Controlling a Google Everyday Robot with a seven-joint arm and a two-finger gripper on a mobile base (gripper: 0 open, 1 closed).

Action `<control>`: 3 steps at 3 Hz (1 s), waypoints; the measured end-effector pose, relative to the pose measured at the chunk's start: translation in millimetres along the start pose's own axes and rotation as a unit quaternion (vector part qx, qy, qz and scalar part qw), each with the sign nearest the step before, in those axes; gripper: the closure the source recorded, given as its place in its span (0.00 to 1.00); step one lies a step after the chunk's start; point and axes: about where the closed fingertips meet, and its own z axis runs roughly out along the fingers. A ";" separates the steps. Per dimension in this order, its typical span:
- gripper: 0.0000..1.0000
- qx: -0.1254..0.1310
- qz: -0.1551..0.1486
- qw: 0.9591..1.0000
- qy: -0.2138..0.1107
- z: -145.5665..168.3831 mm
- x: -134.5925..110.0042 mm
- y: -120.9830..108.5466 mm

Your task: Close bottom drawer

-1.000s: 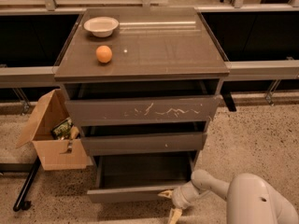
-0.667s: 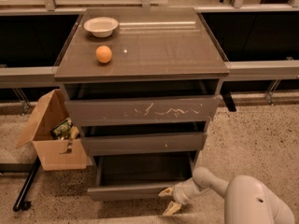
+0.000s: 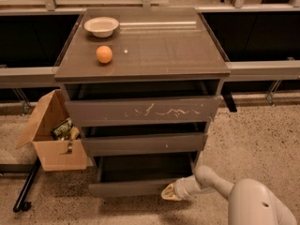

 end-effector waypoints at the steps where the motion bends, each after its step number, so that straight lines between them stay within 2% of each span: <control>1: 1.00 0.029 -0.008 1.000 -0.003 -5.3 -0.2 -16.1; 2: 0.82 0.048 -0.006 0.999 -0.007 -7.7 0.9 -29.4; 3: 0.59 0.057 -0.004 0.998 -0.011 -9.0 2.4 -35.7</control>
Offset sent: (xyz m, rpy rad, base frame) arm 0.0504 -0.0127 0.0102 0.0265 -0.1073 -0.1034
